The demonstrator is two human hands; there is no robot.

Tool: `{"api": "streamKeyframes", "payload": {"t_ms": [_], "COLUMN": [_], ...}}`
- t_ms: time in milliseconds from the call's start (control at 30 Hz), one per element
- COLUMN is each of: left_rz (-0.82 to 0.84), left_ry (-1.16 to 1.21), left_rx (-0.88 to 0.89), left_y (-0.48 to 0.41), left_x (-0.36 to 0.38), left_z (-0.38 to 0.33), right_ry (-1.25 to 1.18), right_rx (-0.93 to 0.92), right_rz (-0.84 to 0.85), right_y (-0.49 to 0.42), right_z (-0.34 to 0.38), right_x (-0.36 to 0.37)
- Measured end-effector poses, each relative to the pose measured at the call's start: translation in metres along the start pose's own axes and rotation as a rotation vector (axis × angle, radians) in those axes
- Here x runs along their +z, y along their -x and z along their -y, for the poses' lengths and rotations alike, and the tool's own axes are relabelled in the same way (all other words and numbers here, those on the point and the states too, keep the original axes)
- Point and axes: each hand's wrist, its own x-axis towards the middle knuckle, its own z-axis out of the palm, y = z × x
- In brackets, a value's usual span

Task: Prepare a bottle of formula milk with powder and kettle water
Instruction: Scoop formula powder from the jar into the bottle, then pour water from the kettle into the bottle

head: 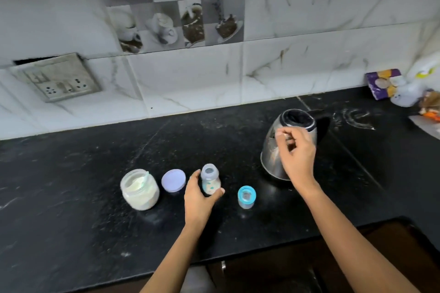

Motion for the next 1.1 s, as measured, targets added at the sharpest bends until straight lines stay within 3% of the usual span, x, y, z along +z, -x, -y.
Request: {"api": "streamKeyframes", "payload": {"t_ms": [100, 200, 333, 533, 867, 1100], "left_rz": [-0.035, -0.094, -0.178, -0.215, -0.167, -0.132], "left_ry": [0.043, 0.063, 0.076, 0.049, 0.041, 0.048], "left_rx": [0.003, -0.016, -0.022, -0.023, -0.006, 0.009], "left_y": [-0.004, -0.01, -0.017, -0.03, -0.033, -0.039], "left_x": [0.018, 0.03, 0.042, 0.05, 0.053, 0.045], "left_z": [-0.004, -0.002, -0.005, -0.001, -0.007, -0.008], "right_ry": [0.152, 0.159, 0.093, -0.085, -0.202, -0.224], "right_rx": [-0.054, 0.006, 0.091, 0.282, 0.136, 0.096], "right_rz": [-0.114, -0.13, -0.008, 0.341, 0.546, 0.492], "right_y": [-0.02, -0.043, -0.075, -0.112, -0.115, -0.106], "right_z": [-0.037, -0.072, -0.105, -0.134, -0.131, -0.1], "right_x": [-0.028, -0.048, -0.056, -0.048, -0.039, -0.014]}}
